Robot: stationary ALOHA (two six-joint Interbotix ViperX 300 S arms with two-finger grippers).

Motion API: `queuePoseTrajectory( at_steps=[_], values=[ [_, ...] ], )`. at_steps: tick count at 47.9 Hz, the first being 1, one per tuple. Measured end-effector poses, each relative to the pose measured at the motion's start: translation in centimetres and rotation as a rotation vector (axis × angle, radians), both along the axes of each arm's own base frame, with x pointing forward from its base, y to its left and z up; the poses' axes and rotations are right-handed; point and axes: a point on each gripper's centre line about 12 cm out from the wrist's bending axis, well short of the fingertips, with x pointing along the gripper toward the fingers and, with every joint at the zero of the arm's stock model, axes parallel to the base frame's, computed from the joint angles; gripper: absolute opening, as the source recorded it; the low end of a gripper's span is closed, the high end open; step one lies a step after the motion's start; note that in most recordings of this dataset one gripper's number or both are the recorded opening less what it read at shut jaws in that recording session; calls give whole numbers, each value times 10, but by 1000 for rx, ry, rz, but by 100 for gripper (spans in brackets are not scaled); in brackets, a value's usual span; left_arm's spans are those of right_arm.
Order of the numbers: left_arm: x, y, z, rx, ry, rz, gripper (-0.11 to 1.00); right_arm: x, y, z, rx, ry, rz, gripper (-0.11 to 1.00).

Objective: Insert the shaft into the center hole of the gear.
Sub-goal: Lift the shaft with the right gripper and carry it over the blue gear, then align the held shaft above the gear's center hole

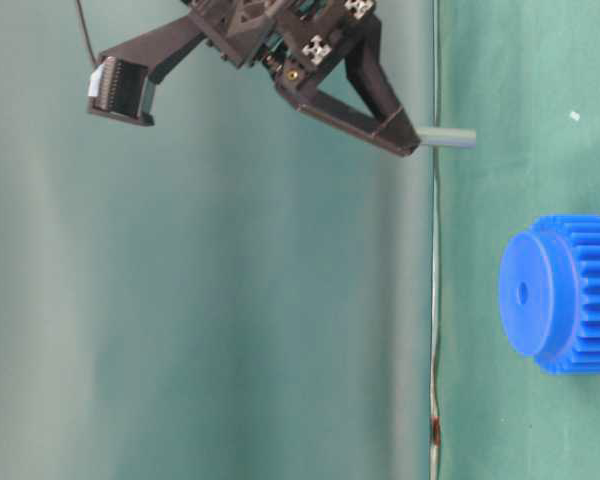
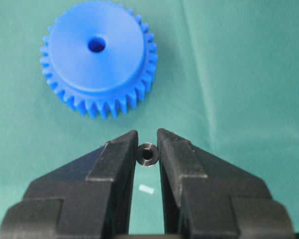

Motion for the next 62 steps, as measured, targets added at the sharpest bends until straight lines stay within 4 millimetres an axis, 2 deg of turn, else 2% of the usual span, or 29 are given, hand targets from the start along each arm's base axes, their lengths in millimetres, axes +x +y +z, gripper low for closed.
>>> queuePoseTrajectory(
  at_steps=[9, 21, 27, 48, 62],
  values=[
    [0, 0, -1, 0, 9, 0, 2, 20, 7, 12, -6, -36, 29, 16],
    [0, 0, -1, 0, 11, 0, 3, 71, 14, 19, -6, -63, 68, 16],
    [0, 0, -1, 0, 11, 0, 3, 85, 18, 21, -3, -54, 84, 16],
    [-1, 0, -3, 0, 34, -1, 3, 90, 18, 21, 1, -50, 84, 16],
    [-1, 0, -3, 0, 34, 1, 3, 94, 17, -1, 23, -7, 69, 16]
  ],
)
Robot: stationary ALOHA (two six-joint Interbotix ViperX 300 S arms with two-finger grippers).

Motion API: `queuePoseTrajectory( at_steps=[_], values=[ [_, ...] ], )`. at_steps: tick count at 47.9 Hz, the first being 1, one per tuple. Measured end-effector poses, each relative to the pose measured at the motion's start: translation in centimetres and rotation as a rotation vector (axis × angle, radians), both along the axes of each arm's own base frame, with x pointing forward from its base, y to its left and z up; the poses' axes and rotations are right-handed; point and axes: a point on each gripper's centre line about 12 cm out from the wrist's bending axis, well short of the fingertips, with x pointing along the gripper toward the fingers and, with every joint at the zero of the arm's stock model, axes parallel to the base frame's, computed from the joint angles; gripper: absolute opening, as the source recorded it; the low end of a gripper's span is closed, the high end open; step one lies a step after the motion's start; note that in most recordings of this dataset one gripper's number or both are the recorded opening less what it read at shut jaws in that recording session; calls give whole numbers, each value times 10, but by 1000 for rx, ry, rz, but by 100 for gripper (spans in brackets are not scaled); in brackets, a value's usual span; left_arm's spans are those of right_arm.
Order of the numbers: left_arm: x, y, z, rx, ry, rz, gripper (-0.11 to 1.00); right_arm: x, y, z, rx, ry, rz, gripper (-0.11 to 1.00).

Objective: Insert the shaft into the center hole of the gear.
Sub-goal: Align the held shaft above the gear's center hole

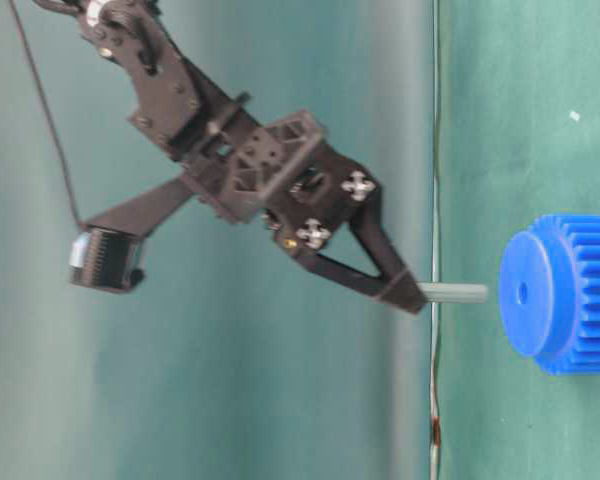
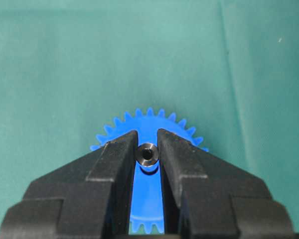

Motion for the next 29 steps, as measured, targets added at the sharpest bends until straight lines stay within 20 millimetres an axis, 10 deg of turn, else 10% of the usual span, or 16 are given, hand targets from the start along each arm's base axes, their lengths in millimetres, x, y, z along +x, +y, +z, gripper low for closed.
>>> queuePoseTrajectory(
  at_steps=[29],
  values=[
    [0, 0, 0, 0, 0, 0, 3, 4, 0, -21, 3, 0, -8, 16]
  ],
)
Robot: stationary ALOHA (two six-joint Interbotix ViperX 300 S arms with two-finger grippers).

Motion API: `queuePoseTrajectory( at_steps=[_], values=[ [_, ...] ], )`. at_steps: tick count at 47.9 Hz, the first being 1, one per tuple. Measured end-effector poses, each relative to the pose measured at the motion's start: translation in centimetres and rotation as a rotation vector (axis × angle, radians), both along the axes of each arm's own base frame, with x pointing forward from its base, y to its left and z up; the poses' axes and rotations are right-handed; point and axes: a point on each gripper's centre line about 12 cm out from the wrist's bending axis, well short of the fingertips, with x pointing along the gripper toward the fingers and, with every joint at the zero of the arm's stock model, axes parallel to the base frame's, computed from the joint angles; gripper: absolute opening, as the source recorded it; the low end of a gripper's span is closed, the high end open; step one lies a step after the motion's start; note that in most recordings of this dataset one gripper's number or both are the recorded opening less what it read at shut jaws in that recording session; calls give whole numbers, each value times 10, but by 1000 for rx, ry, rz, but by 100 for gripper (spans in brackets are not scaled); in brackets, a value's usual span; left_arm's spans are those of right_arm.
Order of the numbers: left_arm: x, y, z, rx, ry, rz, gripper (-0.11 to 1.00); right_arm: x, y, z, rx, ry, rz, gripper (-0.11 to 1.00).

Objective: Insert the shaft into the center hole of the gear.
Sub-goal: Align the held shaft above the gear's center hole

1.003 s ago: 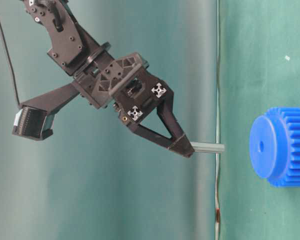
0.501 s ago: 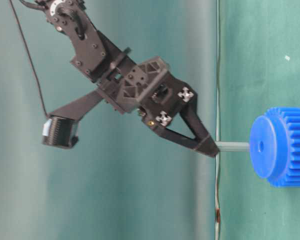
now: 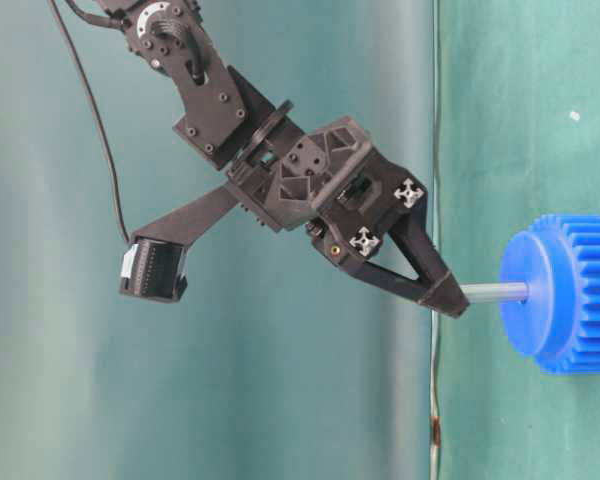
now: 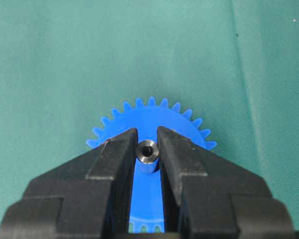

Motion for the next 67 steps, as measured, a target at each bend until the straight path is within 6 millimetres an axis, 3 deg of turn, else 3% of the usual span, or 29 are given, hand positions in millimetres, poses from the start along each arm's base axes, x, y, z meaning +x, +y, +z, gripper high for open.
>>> queuePoseTrajectory(
  at_steps=[30, 40, 67],
  values=[
    [-1, 0, 1, 0, -5, -2, 3, -1, -3, 9, -5, -16, -4, 16],
    [-1, 0, 2, 0, -8, 0, 3, 0, -3, 25, -12, -49, -3, 16],
    [-1, 0, 2, 0, -6, 0, 3, 2, -3, 18, -8, -41, -4, 16]
  ],
)
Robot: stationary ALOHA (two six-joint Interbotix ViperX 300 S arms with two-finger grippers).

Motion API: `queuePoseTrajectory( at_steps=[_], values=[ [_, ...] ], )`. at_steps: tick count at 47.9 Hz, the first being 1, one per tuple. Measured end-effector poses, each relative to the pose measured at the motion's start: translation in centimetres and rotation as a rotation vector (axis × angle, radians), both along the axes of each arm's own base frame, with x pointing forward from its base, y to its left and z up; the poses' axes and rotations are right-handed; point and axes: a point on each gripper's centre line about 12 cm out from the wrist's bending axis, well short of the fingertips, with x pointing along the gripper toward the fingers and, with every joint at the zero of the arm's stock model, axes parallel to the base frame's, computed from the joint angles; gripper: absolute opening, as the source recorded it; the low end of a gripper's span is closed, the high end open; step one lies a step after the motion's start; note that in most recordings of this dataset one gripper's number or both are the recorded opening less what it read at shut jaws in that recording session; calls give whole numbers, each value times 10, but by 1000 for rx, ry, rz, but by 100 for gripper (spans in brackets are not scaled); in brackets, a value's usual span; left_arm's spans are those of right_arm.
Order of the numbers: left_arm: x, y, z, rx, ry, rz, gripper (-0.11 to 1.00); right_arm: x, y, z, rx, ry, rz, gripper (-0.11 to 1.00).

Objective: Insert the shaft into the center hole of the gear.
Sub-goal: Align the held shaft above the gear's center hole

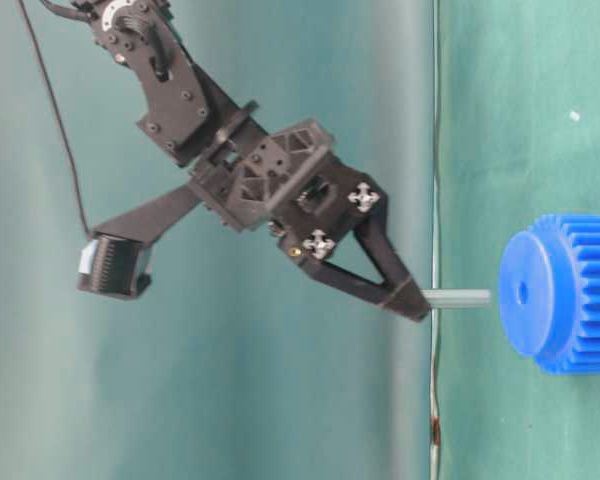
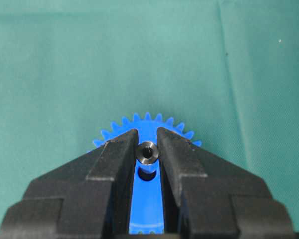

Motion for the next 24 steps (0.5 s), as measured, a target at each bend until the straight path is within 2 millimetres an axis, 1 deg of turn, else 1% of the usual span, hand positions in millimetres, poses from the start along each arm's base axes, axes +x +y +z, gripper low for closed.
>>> queuePoseTrajectory(
  at_steps=[15, 24],
  values=[
    [0, 0, 0, 2, -2, 0, 3, 2, 2, -19, 4, 40, 5, 16],
    [0, 0, 0, 0, 2, 0, 3, -1, 2, -25, 3, 38, 4, 16]
  ],
)
